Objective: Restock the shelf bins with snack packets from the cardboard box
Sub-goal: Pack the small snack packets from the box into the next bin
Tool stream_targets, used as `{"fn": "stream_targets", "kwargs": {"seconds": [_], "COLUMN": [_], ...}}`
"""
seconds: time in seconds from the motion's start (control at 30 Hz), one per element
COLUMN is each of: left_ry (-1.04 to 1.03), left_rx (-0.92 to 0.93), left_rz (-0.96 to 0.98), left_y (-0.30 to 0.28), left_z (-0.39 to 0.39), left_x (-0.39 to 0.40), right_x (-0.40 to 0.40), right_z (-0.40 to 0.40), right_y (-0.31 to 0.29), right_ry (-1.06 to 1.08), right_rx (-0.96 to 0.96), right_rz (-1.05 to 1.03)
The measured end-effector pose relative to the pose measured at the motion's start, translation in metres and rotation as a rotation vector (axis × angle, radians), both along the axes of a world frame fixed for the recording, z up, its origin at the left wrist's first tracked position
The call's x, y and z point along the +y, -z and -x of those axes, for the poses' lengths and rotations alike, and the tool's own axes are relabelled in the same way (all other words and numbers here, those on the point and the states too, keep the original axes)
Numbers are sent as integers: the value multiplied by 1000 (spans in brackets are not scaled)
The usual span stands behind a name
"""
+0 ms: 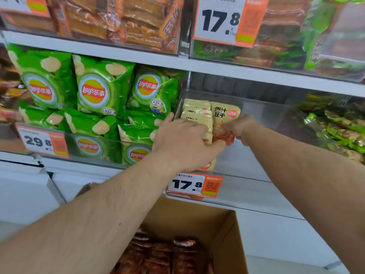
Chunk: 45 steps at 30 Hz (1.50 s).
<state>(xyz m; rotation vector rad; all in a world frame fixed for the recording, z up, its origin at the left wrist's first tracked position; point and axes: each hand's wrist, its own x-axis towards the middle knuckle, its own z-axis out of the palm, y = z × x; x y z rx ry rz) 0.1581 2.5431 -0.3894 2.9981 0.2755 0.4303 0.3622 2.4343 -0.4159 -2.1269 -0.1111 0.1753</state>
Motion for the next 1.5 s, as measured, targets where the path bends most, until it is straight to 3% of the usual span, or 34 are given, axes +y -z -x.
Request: {"fn": "stream_targets", "kwargs": {"seconds": [0.27,0.7,1.0,1.07,1.23,1.37,1.5], "left_ry": [7,10,31,35,106,186,225], "left_rx": [-15,-1,11,-2,-175,-290,-182], "left_rz": [-12,2,43,91,423,379,410], "left_y": [1,0,-2,-7,-19,-10,13], "left_z": [0,3,4,7,36,78,129], "left_x": [-1,-2,-1,-2,-1,9,24], "right_x": [10,19,4,-2,-13,-11,0], "right_z": [-2,0,13,26,89,165,244], "right_y": [11,13,-1,-12,-41,-55,-31], "right_ry": [64,-51,-49,-19,-11,-73,-263], "right_rx": [-184,2,-10,-56,-284,-581,-854], "right_rz": [295,122,145,170,332,421,289]}}
